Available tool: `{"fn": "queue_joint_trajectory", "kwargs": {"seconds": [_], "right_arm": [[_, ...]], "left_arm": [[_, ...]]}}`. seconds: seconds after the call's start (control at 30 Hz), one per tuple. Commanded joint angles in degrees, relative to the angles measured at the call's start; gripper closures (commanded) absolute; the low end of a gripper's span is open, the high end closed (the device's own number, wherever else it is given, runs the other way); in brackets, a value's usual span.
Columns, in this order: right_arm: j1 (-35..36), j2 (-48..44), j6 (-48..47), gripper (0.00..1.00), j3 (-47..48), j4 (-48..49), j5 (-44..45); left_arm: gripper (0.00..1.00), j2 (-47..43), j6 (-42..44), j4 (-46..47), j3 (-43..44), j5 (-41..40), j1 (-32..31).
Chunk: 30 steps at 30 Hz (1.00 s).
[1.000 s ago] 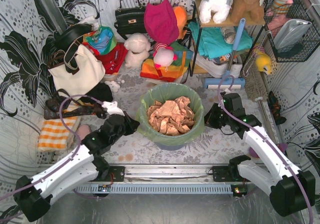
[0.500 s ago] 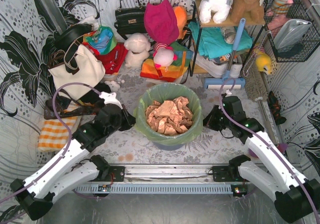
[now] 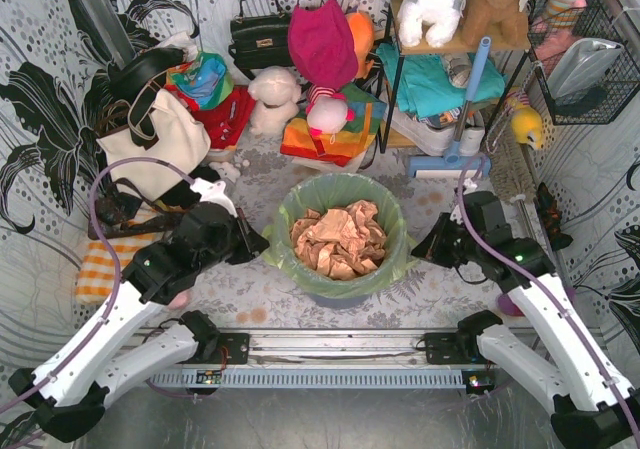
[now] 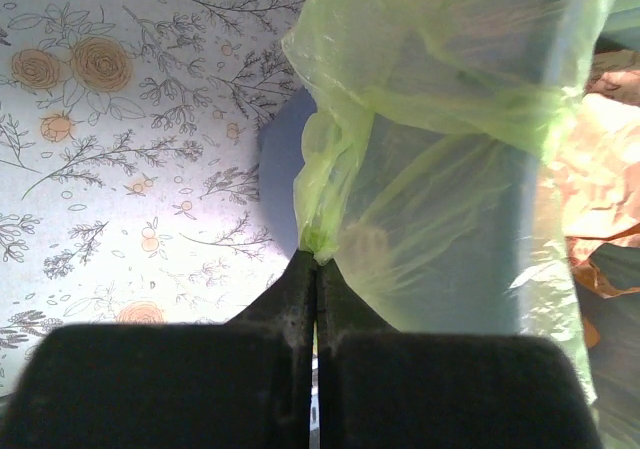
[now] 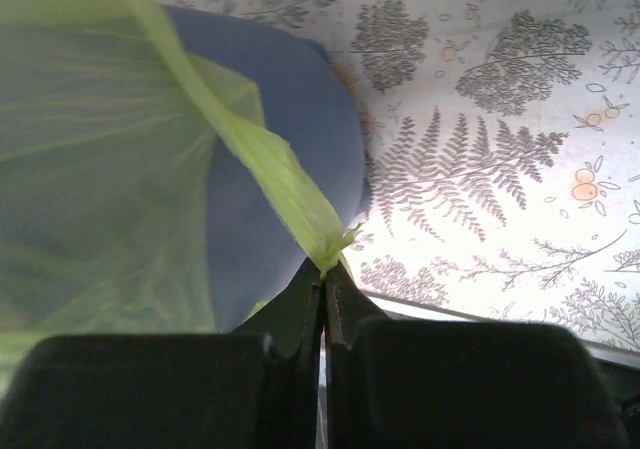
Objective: Tie the trash bag
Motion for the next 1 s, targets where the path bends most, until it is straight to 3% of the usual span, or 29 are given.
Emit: {"fn": "queue_joint_trajectory", "kwargs": {"seconds": [0.0, 0.33, 0.73, 0.97], "right_arm": [[0.2, -1.6, -1.8, 1.0, 7.5, -6.0, -3.2], [0.2, 0.4, 0.0, 1.0, 14.8, 4.0, -9.1], [0.2, 9.9, -1.5, 1.0, 21.9, 14.5, -10.1], [0.2, 11.4, -2.0, 1.0, 19.9, 15.8, -10.1]], "left_arm": [[1.0, -0.3, 0.3, -2.6, 4.3, 0.3, 0.2], [1.0, 0.2, 1.7, -3.7, 12.5, -2.1, 0.2], [1.0, 10.7, 12.3, -3.7, 27.5, -8.2, 0.3], [1.0, 11.5, 13.9, -1.3, 26.2, -8.6, 0.7]]}}
